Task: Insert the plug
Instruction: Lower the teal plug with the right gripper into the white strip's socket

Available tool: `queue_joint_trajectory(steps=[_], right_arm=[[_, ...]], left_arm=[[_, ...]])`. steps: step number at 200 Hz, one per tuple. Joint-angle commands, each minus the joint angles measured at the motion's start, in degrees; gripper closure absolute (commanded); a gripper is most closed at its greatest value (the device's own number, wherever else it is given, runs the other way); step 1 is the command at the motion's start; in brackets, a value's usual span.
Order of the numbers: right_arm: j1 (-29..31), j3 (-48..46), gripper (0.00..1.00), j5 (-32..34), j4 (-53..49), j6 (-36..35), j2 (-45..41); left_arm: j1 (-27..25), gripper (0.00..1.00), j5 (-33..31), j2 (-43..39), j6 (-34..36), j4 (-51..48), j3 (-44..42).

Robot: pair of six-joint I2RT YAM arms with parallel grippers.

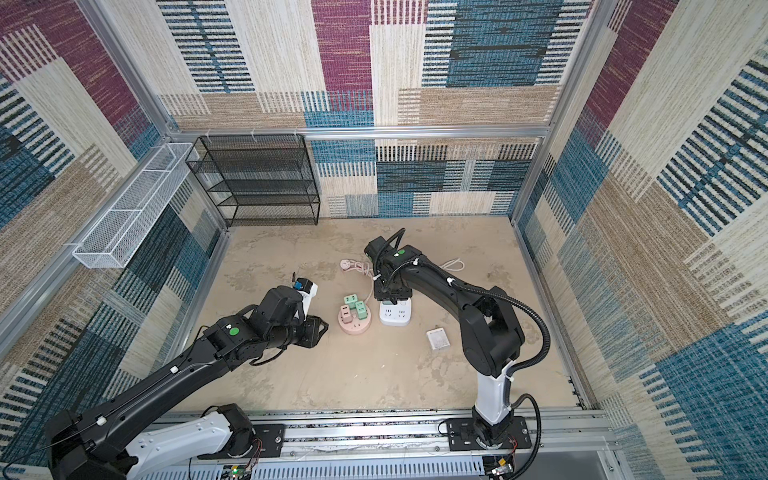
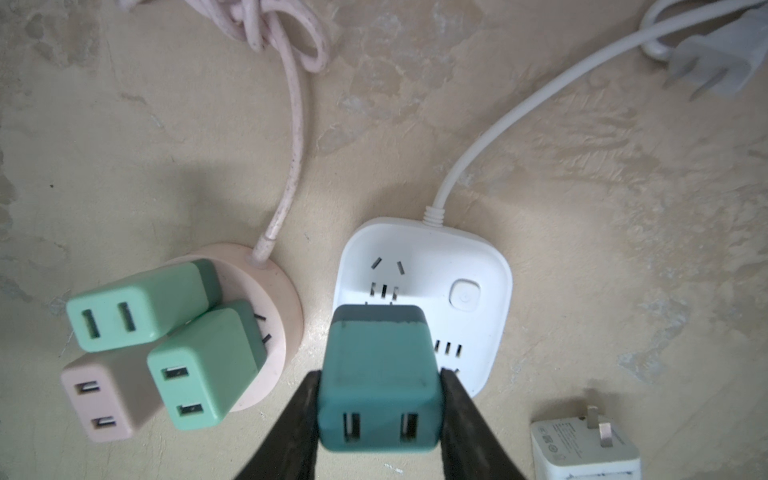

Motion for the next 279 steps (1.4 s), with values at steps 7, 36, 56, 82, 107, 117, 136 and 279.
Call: queue_joint_trajectory(steps=[7,36,56,82,107,117,136,279], right_arm=[[-0.01,0.32,1.00,0.20,0.81,0.03,0.34],[-0.02,-0.04,1.00,0.71,0.85,0.31,0.59],[-0.02,-0.26,1.00,1.06,0.98,0.39,0.74],[0.00,-0.37,1.00,1.36,1.10,0.52,1.08],[-0.02,-0.62,1.00,1.42,1.50,0.53,1.33],[0.00,-0.65,1.00,1.62,1.50,0.57,1.56],[-0.02,-0.49,1.00,1.84,1.60,0.58,1.98],[-0.41,7.70,1.00,-4.26,-3.58,-4.62,9.57]], left_arm=[[0.04,0.58,0.14,-0.08,-0.12,1.29,-0.33],[0.06,0.58,0.22,-0.08,-0.19,1.53,-0.46],[0.08,0.58,0.22,-0.11,-0.17,1.77,-0.68],[0.00,0.58,0.17,-0.04,-0.34,1.71,-0.68],[0.00,0.58,0.06,-0.40,-0.48,1.76,-0.87],[0.08,0.58,-0.04,-0.53,-0.48,1.75,-0.94],[0.03,0.58,-0.28,-0.46,-0.40,1.66,-0.92],[-0.01,0.58,-0.14,1.04,-0.39,2.11,-0.76]])
